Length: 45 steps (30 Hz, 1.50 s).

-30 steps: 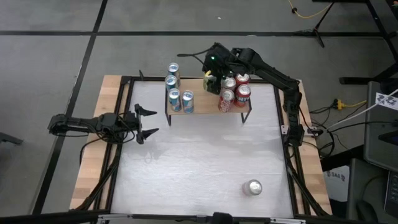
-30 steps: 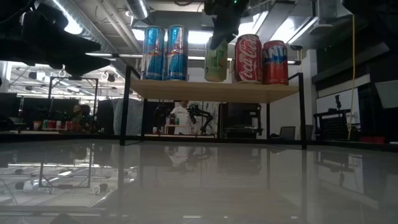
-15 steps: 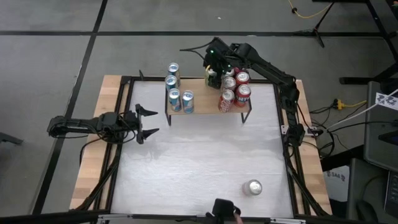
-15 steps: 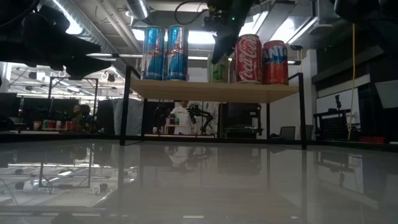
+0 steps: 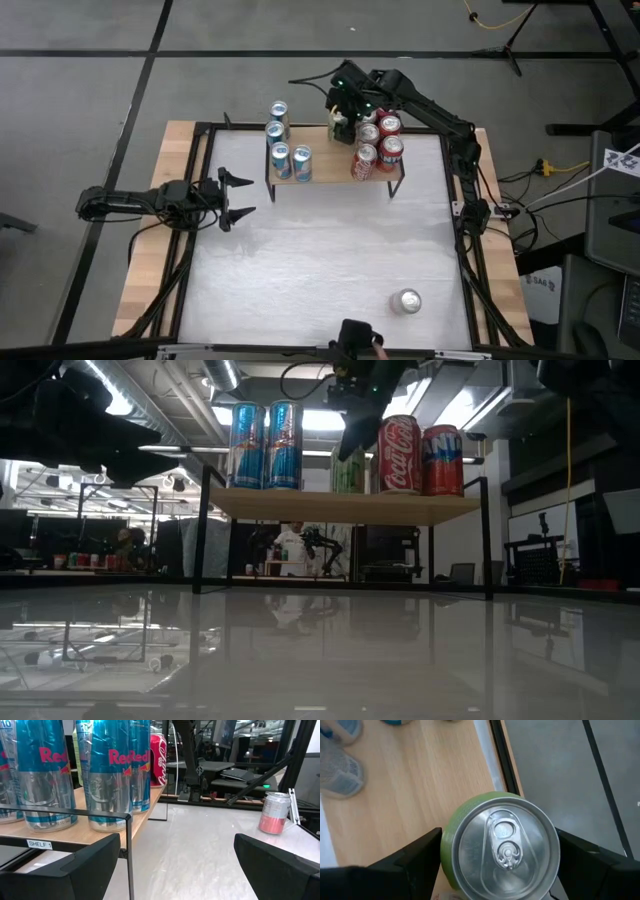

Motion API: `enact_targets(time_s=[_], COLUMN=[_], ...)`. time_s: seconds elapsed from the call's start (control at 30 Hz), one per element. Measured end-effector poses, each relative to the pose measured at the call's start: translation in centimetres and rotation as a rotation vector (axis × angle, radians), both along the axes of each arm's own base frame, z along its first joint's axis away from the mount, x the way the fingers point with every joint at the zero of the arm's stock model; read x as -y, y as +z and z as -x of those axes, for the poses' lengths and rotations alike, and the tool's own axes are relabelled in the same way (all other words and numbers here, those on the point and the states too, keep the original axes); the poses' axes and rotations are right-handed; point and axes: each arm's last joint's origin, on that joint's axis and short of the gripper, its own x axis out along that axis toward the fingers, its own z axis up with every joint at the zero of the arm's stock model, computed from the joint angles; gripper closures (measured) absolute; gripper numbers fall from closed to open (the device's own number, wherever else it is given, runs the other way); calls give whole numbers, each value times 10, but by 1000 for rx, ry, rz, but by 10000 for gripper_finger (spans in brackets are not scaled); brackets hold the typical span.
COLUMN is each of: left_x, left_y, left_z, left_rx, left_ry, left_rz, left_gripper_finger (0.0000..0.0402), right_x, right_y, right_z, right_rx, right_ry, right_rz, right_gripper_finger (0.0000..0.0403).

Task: Sort soda cans
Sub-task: Put the green soda can on the shelf

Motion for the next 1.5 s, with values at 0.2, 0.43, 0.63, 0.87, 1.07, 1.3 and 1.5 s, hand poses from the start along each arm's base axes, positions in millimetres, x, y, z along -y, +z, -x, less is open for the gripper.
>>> enact_targets(time_s=[0.2,0.43,0.63,0.87,1.07,1.3,1.5], left_x=[0,0,0,0,0,0,0], left_y=[0,0,0,0,0,0,0], left_z=[0,0,0,0,0,0,0], left_rx=[1,1,1,0,-1,-2,-7], left_ry=[0,0,0,1,1,1,2], left_rz=[0,0,0,0,0,0,-30], left_gripper_finger=[15,15,15,15,15,15,15], right_x=[3,3,4,4,4,4,4], right_y=[-6,-8,-9,-9,-9,-9,-10], right_z=[-5,-6,-6,-6,-6,-6,-6], right_rx=[-10,-14,-16,-17,-18,-20,-21], right_ry=[-4,-5,-5,-6,-6,-4,-2], right_rz=[3,2,2,2,1,2,3], right_gripper_finger=[79,79,79,79,79,79,79])
